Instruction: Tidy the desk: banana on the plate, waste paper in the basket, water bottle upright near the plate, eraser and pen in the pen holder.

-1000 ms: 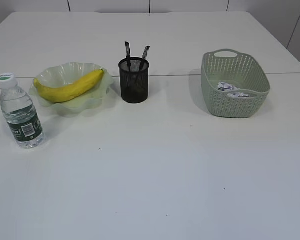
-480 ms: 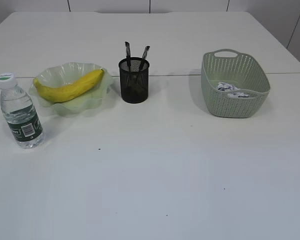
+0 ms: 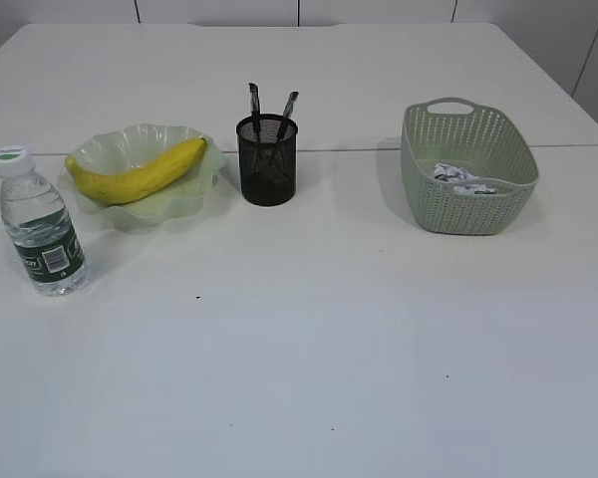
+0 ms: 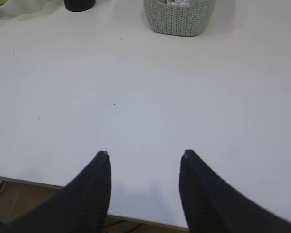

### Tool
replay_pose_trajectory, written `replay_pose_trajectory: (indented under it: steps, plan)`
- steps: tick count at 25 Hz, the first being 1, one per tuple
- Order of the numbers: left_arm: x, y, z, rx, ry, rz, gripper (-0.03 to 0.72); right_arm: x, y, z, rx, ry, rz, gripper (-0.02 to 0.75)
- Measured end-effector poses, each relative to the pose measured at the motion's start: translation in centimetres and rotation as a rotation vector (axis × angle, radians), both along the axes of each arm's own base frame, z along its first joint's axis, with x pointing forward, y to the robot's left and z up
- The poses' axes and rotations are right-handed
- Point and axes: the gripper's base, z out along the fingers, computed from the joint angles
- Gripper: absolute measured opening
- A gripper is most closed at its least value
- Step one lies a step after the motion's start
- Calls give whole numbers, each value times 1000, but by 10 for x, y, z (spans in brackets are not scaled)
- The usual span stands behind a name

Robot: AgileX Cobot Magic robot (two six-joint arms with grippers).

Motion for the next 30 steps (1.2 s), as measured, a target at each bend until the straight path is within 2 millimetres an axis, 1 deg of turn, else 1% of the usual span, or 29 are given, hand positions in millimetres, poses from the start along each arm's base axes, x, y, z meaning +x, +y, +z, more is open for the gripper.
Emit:
replay_pose_trajectory:
  steps: [4, 7, 23, 30]
  plan:
    - [0, 0, 0, 0, 0, 0, 465, 0, -1, 0, -12, -3, -7, 383]
    - [0, 0, 0, 0, 0, 0, 480, 0, -1, 0, -13, -5, -8, 387]
    - [0, -5, 0, -51, -2, -40, 484, 1, -1, 1, -12, -9, -10, 389]
    - [0, -6, 0, -58, -3, -24, 480, 1, 1, 1, -6, -8, -103, 389]
